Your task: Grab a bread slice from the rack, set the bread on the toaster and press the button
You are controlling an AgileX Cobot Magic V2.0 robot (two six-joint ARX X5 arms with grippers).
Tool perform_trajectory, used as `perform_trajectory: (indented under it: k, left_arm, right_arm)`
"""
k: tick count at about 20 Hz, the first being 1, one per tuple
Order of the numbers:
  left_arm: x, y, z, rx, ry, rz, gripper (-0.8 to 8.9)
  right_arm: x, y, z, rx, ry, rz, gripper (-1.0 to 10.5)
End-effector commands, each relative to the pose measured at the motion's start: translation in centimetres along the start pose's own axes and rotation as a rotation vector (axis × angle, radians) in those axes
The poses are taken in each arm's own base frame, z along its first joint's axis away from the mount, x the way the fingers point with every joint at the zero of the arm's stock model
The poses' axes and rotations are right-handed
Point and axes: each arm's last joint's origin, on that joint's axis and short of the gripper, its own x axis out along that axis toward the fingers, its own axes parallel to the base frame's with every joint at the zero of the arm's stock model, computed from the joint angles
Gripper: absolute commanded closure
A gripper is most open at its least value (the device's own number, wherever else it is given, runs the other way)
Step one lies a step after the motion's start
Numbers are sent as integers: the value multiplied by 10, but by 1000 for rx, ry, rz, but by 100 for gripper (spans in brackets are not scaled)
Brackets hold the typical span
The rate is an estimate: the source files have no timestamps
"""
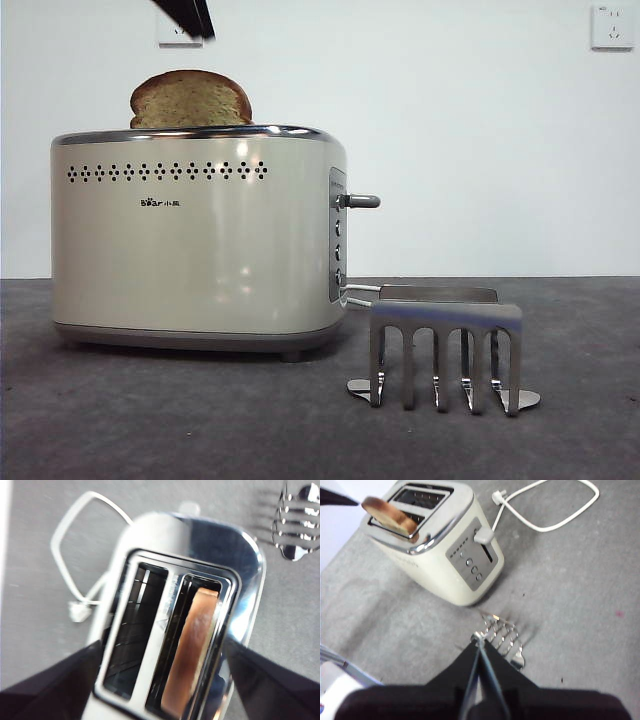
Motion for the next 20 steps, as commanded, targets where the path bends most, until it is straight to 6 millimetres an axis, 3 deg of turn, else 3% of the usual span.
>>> perform_trajectory:
  k: [1,5,9,15,20]
  left_arm:
    - [-29,-8,0,-88,-44,48,400]
    - [-67,-30,-5,-480,-76,52,426]
    - [-98,-44,-8,-787,-154,76,808]
    - [-138,-66,-16,-844,-250,127,822]
    - [-167,-86,-24,-840,-326,171,823]
  right_arm:
    - [3,-2,11,57,-66,16,948]
    - [22,-10,37,170,-123,198,948]
    - [65,-22,59,299,-63,359,950]
    - [152,-33,66,399,96,353,951]
    - [208,-32,92,405,178,366,951]
